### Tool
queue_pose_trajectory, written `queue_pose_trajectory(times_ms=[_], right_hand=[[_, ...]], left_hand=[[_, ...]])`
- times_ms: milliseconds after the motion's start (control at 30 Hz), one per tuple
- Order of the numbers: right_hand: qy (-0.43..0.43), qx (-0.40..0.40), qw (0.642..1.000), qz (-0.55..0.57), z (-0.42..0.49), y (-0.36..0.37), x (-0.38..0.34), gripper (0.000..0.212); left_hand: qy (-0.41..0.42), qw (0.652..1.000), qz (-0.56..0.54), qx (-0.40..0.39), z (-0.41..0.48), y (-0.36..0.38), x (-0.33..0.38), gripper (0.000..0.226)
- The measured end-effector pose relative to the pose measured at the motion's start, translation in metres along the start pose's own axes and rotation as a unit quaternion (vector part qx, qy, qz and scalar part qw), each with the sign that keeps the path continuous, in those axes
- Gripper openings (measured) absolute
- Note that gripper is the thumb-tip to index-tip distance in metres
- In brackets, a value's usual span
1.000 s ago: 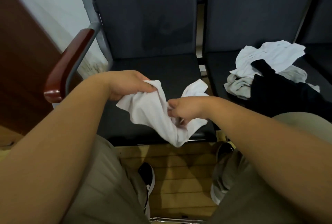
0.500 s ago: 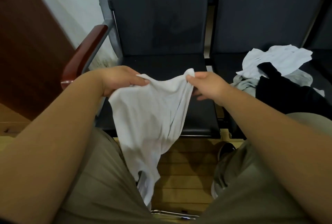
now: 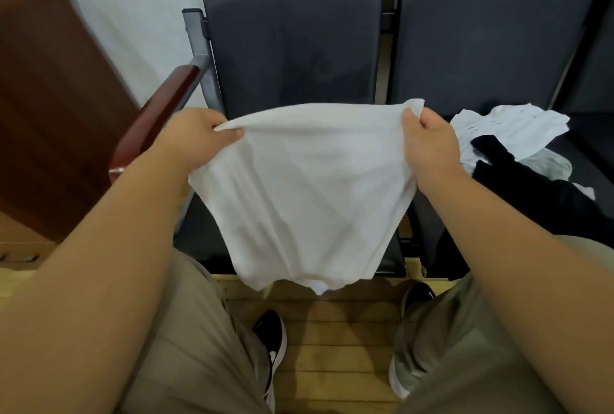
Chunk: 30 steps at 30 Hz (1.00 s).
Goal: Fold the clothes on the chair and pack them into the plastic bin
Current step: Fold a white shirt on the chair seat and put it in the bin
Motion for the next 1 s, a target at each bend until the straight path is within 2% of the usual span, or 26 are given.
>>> queue_pose_trajectory(times_ms=[67, 133, 200, 267, 300, 333, 367, 433, 500, 633, 800, 867, 1000], right_hand=[[-0.009, -0.028, 0.999, -0.028, -0.001, 0.006, -0.001, 0.041], [0.021, -0.085, 0.996, -0.003, -0.005, 0.020, -0.001, 0.043], [0.114, -0.186, 0.972, 0.082, -0.014, 0.039, 0.005, 0.033], [0.171, -0.239, 0.940, 0.171, -0.021, 0.049, 0.003, 0.031], [0.163, -0.232, 0.943, 0.174, -0.018, 0.048, 0.003, 0.028], [0.136, -0.199, 0.960, 0.144, -0.011, 0.044, 0.004, 0.026], [0.106, -0.152, 0.978, 0.098, -0.005, 0.036, 0.005, 0.029], [0.070, -0.071, 0.994, 0.041, 0.000, 0.026, 0.009, 0.040], [0.084, -0.073, 0.993, 0.033, -0.004, 0.031, 0.014, 0.041], [0.082, -0.143, 0.985, -0.046, -0.013, 0.048, 0.007, 0.028], [0.037, -0.145, 0.989, -0.010, -0.012, 0.044, -0.005, 0.027], [0.005, -0.102, 0.994, 0.029, -0.008, 0.032, -0.012, 0.022], [-0.047, -0.009, 0.993, 0.110, 0.001, 0.006, -0.025, 0.038]], left_hand=[[0.001, 0.998, 0.028, -0.061, -0.004, 0.016, 0.002, 0.029], [0.010, 0.996, 0.029, -0.088, -0.011, 0.020, 0.010, 0.027], [-0.003, 0.995, -0.058, -0.080, -0.014, 0.012, 0.016, 0.023], [-0.048, 0.973, -0.208, -0.088, -0.018, 0.004, 0.017, 0.019], [-0.063, 0.962, -0.251, -0.084, -0.021, 0.001, 0.016, 0.019], [-0.066, 0.963, -0.253, -0.069, -0.019, -0.002, 0.011, 0.020], [-0.059, 0.975, -0.209, -0.046, -0.014, -0.005, 0.003, 0.024], [-0.028, 0.998, -0.052, -0.021, -0.008, -0.006, -0.010, 0.029], [-0.033, 0.999, 0.005, -0.040, -0.007, 0.001, -0.017, 0.028], [-0.018, 0.997, -0.004, -0.071, -0.010, 0.008, -0.010, 0.023], [-0.015, 1.000, -0.010, -0.018, -0.006, -0.007, -0.013, 0.022], [-0.009, 1.000, -0.024, 0.003, -0.005, -0.014, -0.014, 0.021], [-0.017, 0.994, -0.028, 0.102, 0.000, -0.037, -0.010, 0.025]])
Point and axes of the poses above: each hand's wrist, its own z-axis towards the middle knuckle, its own y-axis out of the palm, x = y × z, the point moved 10 cm from there along z, towards the middle knuckle, and after that the axes turned 5 degrees about x, right-handed, at the moved point
